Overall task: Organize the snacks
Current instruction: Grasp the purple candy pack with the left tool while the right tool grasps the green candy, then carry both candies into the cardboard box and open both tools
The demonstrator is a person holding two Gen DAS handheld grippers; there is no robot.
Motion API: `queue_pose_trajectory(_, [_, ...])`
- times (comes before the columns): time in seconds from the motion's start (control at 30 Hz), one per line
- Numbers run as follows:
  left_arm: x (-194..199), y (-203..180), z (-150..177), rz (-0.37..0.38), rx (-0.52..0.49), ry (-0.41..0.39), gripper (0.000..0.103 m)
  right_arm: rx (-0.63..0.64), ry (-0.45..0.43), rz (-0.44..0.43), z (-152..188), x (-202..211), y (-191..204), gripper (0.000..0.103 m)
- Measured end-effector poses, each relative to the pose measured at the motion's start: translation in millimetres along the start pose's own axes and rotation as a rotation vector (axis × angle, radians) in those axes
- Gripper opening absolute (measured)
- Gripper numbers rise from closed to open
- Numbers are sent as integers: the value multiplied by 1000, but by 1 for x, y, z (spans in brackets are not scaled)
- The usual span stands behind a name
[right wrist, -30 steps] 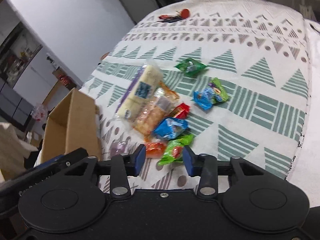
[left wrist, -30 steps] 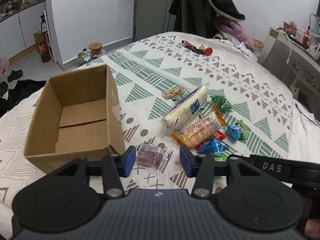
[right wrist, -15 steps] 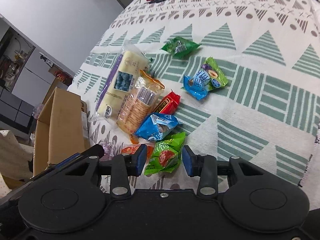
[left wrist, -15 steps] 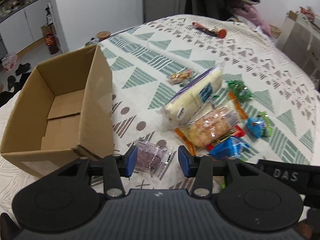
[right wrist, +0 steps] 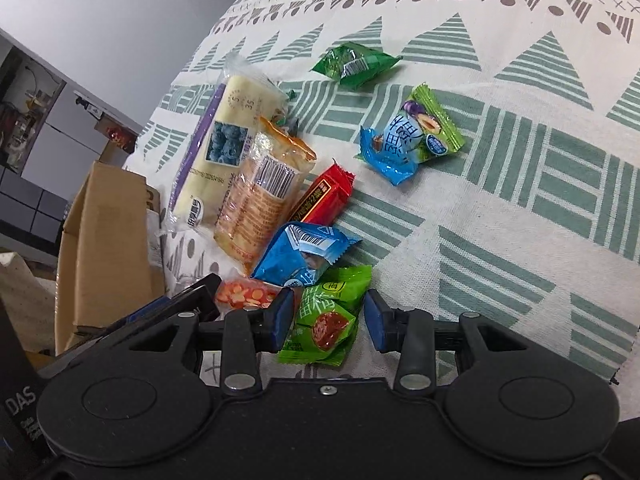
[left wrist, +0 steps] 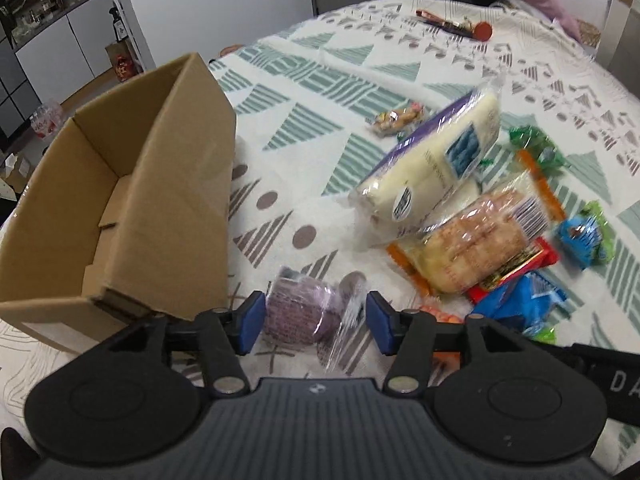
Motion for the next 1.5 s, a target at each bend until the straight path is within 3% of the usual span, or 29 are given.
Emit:
queue_pose_trajectory(0.13, [-1, 5, 2, 27, 41, -3, 53, 19, -5, 17, 0, -3, 2, 33])
queue_pose_trajectory(0.27, [3, 6, 4, 48, 47, 12, 34, 21, -20, 11, 0, 1, 1, 28])
queue_pose_trajectory(0.53, [30, 11, 17, 116, 64, -11, 33, 48, -91, 45, 5, 17, 7, 27])
queue_pose_trajectory(1.07, [109, 42, 20, 225, 80, -135, 33, 131, -244, 83, 13, 69, 45, 27])
queue_pose_trajectory(1.5, [149, 99, 10, 234, 153, -221, 33, 219, -334, 45, 21, 94, 118, 27])
Point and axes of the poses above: each gripper's, at about its wrist camera, not at the fingertips, and x roughly against the way its jaws point, y to its left, z to its underside, the point moved 7 cm from there along -x, roughly the way its jaws point, and after that the axes turned 10 degrees about y, right-handed, at the moved point
